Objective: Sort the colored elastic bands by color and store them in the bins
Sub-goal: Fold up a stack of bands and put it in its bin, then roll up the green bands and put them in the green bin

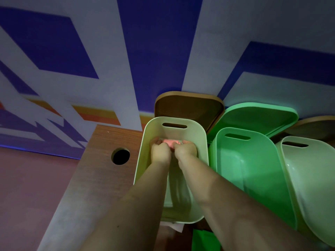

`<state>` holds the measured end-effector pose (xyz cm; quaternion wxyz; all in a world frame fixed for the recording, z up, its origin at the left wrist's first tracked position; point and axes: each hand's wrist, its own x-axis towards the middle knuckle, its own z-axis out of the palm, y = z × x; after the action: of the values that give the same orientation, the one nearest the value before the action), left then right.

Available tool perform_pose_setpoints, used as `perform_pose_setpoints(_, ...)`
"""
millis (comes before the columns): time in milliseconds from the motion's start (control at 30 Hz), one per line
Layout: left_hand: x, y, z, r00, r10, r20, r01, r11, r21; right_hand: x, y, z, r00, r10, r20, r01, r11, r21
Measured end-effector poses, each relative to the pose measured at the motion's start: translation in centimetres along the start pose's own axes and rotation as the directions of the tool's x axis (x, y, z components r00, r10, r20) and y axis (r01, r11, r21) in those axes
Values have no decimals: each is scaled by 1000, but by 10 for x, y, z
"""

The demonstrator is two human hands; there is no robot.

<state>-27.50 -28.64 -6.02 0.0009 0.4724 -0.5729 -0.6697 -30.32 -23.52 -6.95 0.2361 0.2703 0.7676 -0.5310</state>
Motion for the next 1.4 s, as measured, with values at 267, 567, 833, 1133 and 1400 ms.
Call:
perform_pose_setpoints(267, -32, 30, -22, 972, 104, 209, -162, 944, 286, -38, -26, -35, 934, -302, 194, 356, 842, -406)
perform_pose_setpoints(567, -119, 91, -64, 721, 475, 504, -636, 164, 754, -122, -64, -118, 700, -573, 426, 640, 238, -731)
perform_pose_setpoints(833, -245, 125, -61, 471, 519, 713, -652, -341, 678, -213, -84, -221, 593, -677, 437, 594, 0, -805)
perform_pose_setpoints(1133, -343, 114, -11, 323, 571, 754, -649, -446, 616, -263, -64, -330, 480, -772, 417, 545, -110, -831)
perform_pose_setpoints(1400, -335, 21, 43, 295, 570, 767, -654, -465, 597, -220, 27, -377, 502, -740, 448, 492, -181, -851)
